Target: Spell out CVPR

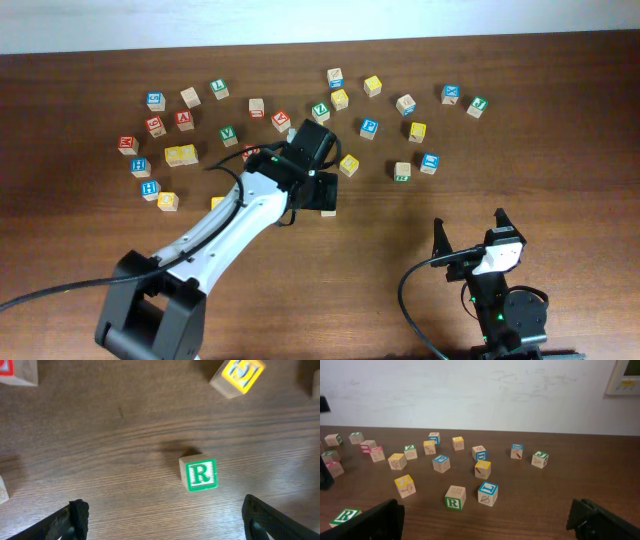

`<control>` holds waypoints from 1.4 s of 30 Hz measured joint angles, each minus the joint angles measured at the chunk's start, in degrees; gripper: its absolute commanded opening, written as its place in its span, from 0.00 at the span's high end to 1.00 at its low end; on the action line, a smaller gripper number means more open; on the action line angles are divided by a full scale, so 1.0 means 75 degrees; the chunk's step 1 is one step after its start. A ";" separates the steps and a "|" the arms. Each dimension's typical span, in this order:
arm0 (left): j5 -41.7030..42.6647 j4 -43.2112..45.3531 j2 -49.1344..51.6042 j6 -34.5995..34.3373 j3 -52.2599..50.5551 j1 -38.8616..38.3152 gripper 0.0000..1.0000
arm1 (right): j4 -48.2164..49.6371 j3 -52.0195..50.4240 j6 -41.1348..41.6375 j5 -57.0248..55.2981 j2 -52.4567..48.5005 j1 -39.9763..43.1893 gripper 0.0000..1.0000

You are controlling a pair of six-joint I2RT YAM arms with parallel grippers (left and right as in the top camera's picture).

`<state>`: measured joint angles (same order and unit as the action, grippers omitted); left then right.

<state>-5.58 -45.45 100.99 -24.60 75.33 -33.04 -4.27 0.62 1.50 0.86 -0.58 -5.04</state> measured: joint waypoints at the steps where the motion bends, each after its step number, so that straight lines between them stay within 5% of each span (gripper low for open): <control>1: -0.0274 -0.0146 0.0041 -0.0017 0.0000 0.0009 0.08 | 0.0000 0.0000 0.0003 0.0000 0.0000 0.0000 0.02; 4: -0.0976 -0.0699 0.0044 -0.0020 0.0000 0.0804 0.07 | 0.0000 0.0000 0.0000 0.0000 0.0000 0.0000 0.02; 9: -0.0571 -0.1160 0.0050 0.0219 0.0000 0.3031 0.11 | 0.0000 0.0000 0.0000 0.0000 0.0000 -0.0003 0.02; 17: -0.0828 -0.1250 0.0804 0.0393 0.0000 0.3267 0.16 | -0.0003 0.0000 0.0000 0.0000 0.0000 -0.0003 0.02; 21: 0.0507 -0.0991 0.1081 0.1428 0.0000 0.4249 0.25 | 0.0000 0.0000 0.0000 0.0000 0.0000 -0.0003 0.02; 26: 0.0918 -0.0513 0.1107 0.1947 -0.0131 0.4301 0.31 | -0.0003 0.0000 0.0000 0.0000 0.0000 -0.0003 0.02; 33: 0.0889 -0.0367 0.1565 0.2022 -0.0367 0.3946 0.60 | -0.0003 0.0000 0.0006 0.0000 0.0000 -0.0003 0.02; 42: 0.0889 -0.0498 0.1565 0.2025 -0.0367 0.3856 0.74 | -0.0003 0.0000 0.0003 0.0000 0.0000 0.0000 0.02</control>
<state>1.08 -49.19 112.73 -9.41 72.58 -4.12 -4.29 0.62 1.52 0.86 -0.58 -5.04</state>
